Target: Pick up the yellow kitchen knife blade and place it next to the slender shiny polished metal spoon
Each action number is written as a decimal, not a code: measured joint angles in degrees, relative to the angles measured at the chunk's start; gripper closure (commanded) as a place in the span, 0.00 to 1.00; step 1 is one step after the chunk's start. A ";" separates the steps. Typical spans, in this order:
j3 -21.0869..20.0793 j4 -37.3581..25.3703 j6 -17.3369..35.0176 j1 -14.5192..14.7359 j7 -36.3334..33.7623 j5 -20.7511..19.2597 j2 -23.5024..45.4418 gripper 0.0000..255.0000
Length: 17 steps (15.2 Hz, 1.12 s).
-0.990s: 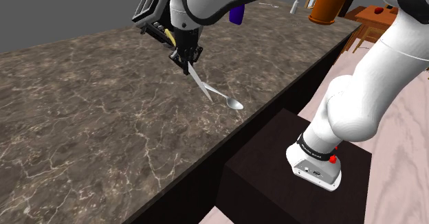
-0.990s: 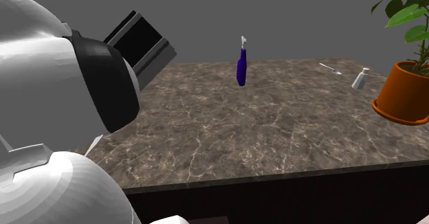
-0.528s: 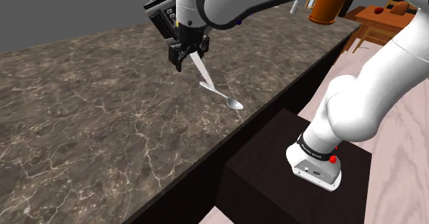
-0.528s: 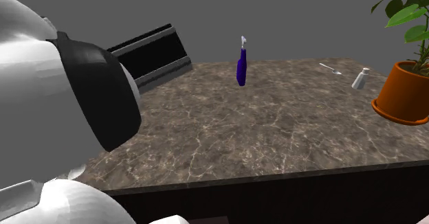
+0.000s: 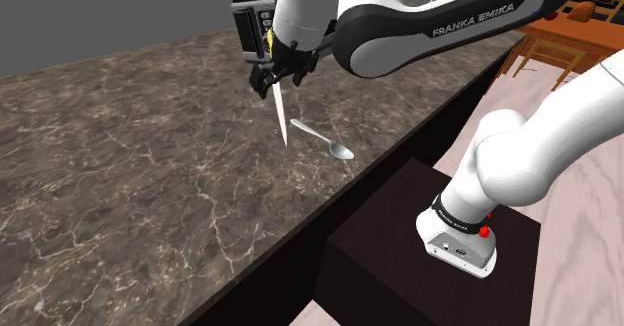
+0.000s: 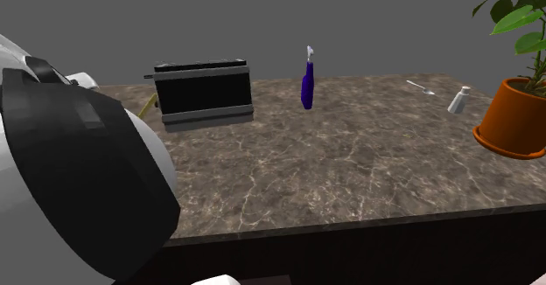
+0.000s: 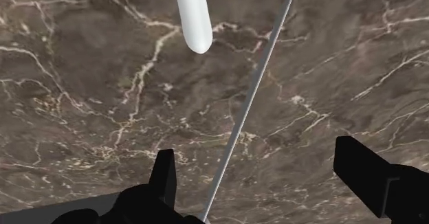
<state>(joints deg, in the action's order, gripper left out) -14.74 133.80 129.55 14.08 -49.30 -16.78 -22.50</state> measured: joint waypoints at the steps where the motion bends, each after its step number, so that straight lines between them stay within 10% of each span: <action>1: -0.07 0.42 0.74 -0.15 -0.32 -0.31 0.31 0.00; 10: -0.09 1.51 3.56 -0.83 -1.16 -1.46 1.99 0.00; 11: -0.09 1.51 3.56 -0.83 -1.16 -1.46 1.99 1.00; 17: -0.09 1.51 3.56 -0.83 -1.16 -1.46 1.99 1.00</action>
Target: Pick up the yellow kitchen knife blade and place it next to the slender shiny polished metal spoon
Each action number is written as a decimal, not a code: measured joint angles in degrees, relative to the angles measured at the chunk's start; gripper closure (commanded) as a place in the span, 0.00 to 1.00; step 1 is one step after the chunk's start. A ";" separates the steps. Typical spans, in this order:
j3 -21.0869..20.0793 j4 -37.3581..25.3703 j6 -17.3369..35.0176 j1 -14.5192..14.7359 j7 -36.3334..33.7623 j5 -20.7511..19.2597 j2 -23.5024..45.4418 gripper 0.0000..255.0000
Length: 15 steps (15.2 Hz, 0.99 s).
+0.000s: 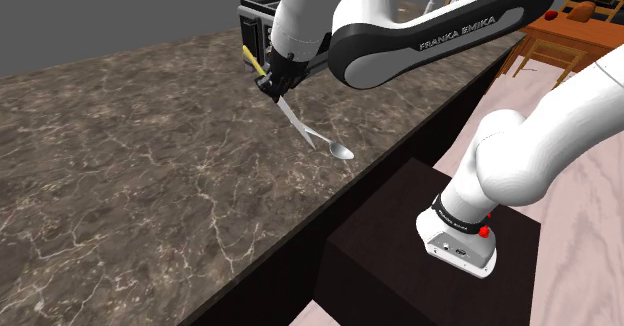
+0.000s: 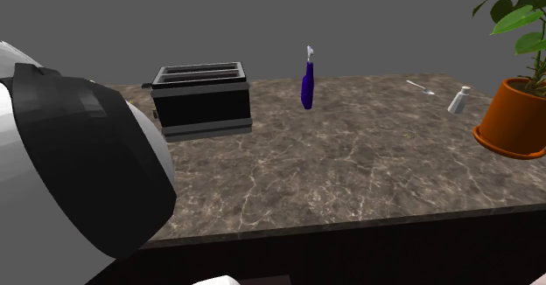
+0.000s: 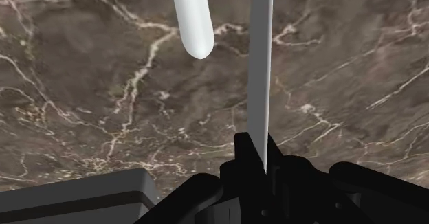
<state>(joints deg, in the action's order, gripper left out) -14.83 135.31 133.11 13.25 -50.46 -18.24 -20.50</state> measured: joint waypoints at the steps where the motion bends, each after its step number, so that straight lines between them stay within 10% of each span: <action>1: 0.00 0.00 0.00 0.00 0.00 0.00 0.00 1.00; 15: 0.75 -6.07 -7.34 0.67 3.23 2.10 -1.70 1.00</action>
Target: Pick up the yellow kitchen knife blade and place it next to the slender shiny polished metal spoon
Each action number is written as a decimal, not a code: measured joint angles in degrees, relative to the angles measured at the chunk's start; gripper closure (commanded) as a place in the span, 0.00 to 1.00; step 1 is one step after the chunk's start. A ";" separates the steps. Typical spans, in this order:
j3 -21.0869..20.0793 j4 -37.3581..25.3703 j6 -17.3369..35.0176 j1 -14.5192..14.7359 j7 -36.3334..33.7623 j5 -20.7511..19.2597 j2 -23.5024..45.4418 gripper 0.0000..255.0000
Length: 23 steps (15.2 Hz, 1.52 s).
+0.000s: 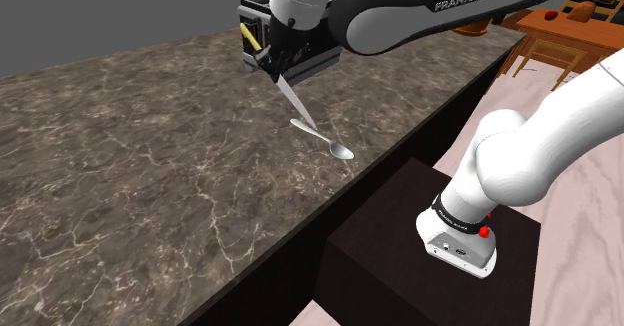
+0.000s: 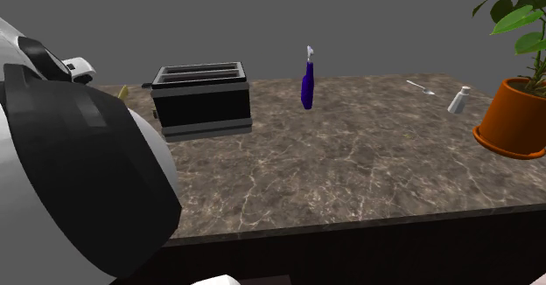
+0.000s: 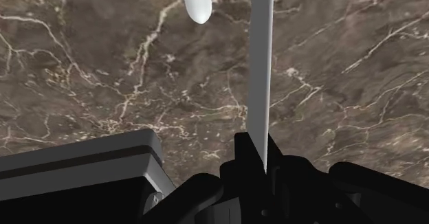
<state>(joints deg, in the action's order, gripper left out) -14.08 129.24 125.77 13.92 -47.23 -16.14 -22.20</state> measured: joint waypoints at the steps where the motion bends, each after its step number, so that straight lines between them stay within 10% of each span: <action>1: 0.03 -0.73 -0.80 0.06 0.27 0.18 -0.10 1.00; 23: 0.33 -18.50 -16.68 0.12 5.08 1.96 1.28 1.00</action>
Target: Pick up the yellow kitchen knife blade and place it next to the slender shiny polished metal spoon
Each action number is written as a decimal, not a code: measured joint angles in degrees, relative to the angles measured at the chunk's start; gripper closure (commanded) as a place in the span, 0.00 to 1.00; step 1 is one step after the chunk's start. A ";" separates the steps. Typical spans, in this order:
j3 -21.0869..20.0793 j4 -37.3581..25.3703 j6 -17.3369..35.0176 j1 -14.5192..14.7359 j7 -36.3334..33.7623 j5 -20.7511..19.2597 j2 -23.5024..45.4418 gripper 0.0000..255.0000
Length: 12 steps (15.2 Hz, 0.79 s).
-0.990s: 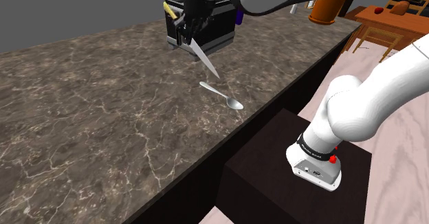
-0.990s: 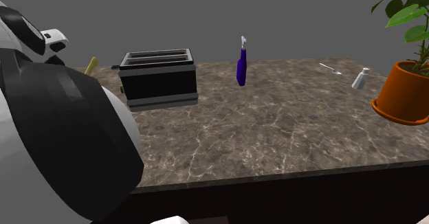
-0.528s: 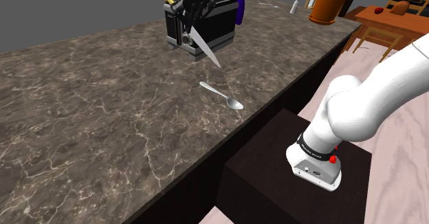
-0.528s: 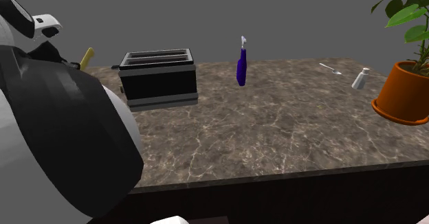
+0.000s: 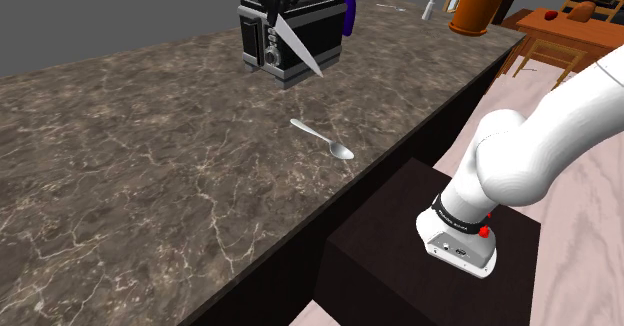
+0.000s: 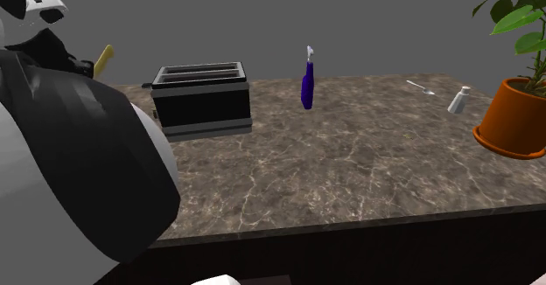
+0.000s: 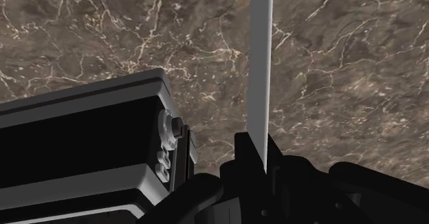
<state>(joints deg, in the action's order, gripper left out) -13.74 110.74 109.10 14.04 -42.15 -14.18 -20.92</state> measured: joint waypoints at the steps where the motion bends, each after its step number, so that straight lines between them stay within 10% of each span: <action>1: -0.09 -0.83 -0.64 0.00 0.07 0.01 0.20 1.00; 12: 0.42 -8.57 -7.95 -0.24 2.70 0.53 0.25 1.00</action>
<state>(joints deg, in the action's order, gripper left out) -13.33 102.17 101.15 13.80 -39.45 -13.65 -20.68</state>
